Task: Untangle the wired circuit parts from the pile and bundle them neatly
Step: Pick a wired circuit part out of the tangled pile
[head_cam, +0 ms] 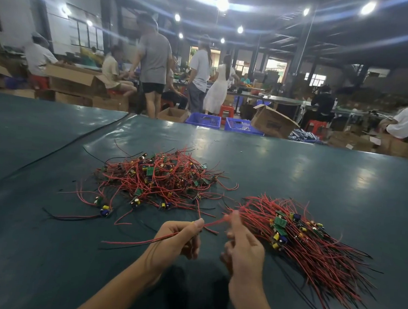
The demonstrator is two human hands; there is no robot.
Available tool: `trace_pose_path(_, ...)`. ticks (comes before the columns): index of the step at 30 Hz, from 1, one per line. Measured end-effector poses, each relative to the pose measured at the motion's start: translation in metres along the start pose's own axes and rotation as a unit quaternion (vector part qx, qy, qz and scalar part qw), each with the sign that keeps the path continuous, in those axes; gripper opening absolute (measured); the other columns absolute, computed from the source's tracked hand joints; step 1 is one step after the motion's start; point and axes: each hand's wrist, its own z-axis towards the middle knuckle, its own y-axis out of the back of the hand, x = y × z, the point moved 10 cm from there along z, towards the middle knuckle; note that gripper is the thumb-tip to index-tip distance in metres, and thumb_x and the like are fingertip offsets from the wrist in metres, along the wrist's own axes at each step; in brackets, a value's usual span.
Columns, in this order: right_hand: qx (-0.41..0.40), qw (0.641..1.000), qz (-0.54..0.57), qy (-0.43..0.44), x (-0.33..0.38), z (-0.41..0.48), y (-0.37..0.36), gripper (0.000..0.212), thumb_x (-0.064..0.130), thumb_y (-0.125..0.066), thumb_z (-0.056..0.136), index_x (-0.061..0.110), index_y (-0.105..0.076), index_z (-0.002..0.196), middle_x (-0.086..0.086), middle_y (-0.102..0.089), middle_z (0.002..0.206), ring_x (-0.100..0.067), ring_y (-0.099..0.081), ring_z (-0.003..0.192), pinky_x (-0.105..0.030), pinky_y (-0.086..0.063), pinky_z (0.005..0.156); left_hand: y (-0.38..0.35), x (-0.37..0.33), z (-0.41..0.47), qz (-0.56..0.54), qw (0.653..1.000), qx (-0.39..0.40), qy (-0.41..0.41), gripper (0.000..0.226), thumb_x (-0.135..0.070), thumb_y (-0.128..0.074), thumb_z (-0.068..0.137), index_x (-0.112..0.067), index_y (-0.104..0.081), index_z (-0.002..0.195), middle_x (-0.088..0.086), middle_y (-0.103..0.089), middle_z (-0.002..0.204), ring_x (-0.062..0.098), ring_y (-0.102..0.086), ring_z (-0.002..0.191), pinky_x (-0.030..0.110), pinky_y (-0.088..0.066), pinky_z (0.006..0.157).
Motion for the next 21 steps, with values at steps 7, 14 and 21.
trace_pose_path(7,0.071,0.995,-0.059,0.040,0.006,-0.006,-0.022,0.025,0.031,-0.063,0.089,0.024,-0.081,0.074,0.009,-0.050,0.047,-0.002,-0.042,0.040,-0.015,-0.036,0.041,-0.013,0.011,-0.003,0.014,0.997,0.062,0.054,0.040,-0.040,-0.061,0.082,-0.013,-0.058,0.052,0.006,-0.054,0.055,0.015,-0.051,0.050,0.022,-0.045,0.056)
trace_pose_path(14,0.006,1.000,-0.004,0.030,0.013,0.005,0.008,0.041,0.043,-0.058,0.092,0.016,-0.078,0.068,0.006,-0.035,0.048,-0.005,-0.028,0.039,-0.018,-0.029,0.037,-0.017,0.011,-0.009,-0.007,0.993,0.083,0.081,0.043,-0.042,-0.065,0.082,-0.016,-0.056,0.049,0.004,-0.053,0.050,0.017,-0.051,0.052,0.022,-0.045,0.058)
trace_pose_path(21,0.259,0.952,-0.141,0.082,0.003,-0.034,-0.062,0.049,0.051,-0.046,0.091,0.025,-0.076,0.061,0.005,-0.069,0.058,-0.007,-0.068,0.058,-0.018,-0.052,0.054,-0.019,0.022,-0.013,-0.054,0.984,0.083,0.148,0.060,-0.060,-0.061,0.077,-0.003,-0.065,0.093,0.017,-0.049,0.092,0.029,-0.044,0.083,0.028,-0.042,0.065)
